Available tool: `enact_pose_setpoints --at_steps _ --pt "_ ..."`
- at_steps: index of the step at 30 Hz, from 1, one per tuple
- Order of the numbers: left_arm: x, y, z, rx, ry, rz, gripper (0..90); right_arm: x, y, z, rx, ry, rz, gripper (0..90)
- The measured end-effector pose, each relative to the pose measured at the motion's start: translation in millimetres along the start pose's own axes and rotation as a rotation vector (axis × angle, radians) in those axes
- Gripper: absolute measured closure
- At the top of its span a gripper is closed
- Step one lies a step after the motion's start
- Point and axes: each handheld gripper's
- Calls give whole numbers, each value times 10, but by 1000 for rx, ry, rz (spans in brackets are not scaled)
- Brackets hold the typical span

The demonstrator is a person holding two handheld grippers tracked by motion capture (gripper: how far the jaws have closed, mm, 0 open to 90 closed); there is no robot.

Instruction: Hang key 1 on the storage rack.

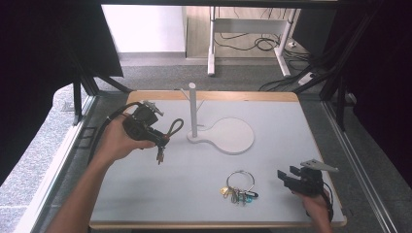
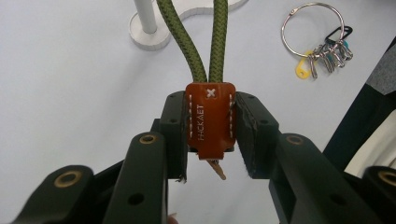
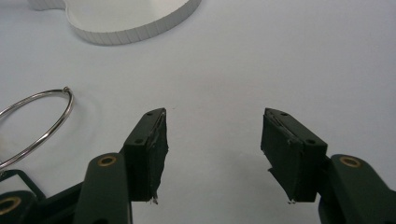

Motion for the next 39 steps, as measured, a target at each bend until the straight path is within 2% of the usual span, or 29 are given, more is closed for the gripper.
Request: enact_pose_setpoints --at_steps 11,25,39 --pt "19 -137 -15 11 -9 -17 663 -1 11 -3 -8 2 3 415" --pt "251 -206 -132 18 3 -20 663 -1 1 7 -5 0 2 414" --pt "343 -335 -111 23 1 -51 663 3 -10 21 -4 -3 -4 412"
Point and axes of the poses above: each handheld gripper's, and its own axes: z roughly forward along the jaws, x roughly out of its top, y roughly to its right, and after that the axes turned 12 degrees about x, right-handed
